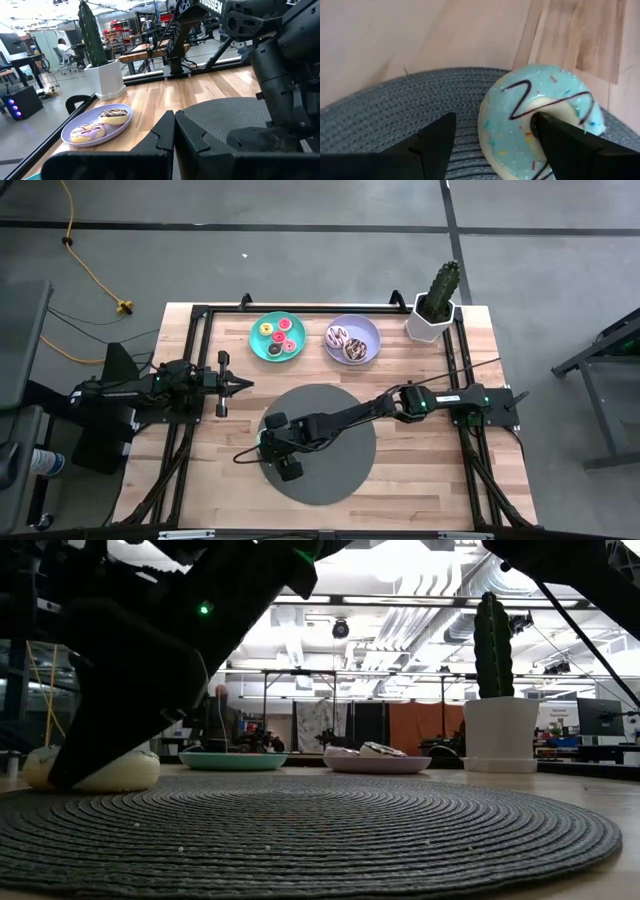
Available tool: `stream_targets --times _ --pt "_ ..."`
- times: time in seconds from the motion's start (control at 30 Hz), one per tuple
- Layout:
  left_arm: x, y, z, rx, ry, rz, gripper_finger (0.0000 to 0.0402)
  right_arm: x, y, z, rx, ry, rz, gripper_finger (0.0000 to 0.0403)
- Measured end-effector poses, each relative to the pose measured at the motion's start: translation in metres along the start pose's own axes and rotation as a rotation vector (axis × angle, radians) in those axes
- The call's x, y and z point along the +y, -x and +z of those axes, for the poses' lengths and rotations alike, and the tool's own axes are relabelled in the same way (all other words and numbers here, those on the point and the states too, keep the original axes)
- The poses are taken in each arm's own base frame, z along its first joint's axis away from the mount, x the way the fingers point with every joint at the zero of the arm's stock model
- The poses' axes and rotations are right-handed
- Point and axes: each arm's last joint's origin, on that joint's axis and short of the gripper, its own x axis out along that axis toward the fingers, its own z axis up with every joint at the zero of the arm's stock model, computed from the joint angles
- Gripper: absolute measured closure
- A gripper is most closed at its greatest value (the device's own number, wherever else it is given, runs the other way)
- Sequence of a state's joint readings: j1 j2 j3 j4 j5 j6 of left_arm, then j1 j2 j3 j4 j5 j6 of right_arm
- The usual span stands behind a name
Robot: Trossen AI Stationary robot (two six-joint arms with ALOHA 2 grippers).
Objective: Pick & Place donuts
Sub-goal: Put the large green donut on the purple plate
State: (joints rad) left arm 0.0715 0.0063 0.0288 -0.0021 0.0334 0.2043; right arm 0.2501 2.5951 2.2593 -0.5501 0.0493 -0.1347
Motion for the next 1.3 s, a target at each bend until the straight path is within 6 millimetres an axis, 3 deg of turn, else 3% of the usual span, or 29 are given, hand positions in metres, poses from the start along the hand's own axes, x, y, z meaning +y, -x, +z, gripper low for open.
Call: stream_targets --times 0.4,0.97,1.3 --pt "0.0000 0.0000 0.0000 0.000 0.000 0.000 0.0401 0.0017 -0.0069 -0.0034 -0.001 -0.004 0.030 0.0146" --pt "0.0000 0.0000 0.0000 0.000 0.000 0.000 0.0401 0.0002 -0.0069 -0.0040 0.007 0.003 -0.008 0.0240" --pt "0.0000 0.0000 0.0000 0.000 0.000 0.000 0.0401 -0.0009 -0.0048 -0.0002 -0.019 0.000 -0.030 0.0262"
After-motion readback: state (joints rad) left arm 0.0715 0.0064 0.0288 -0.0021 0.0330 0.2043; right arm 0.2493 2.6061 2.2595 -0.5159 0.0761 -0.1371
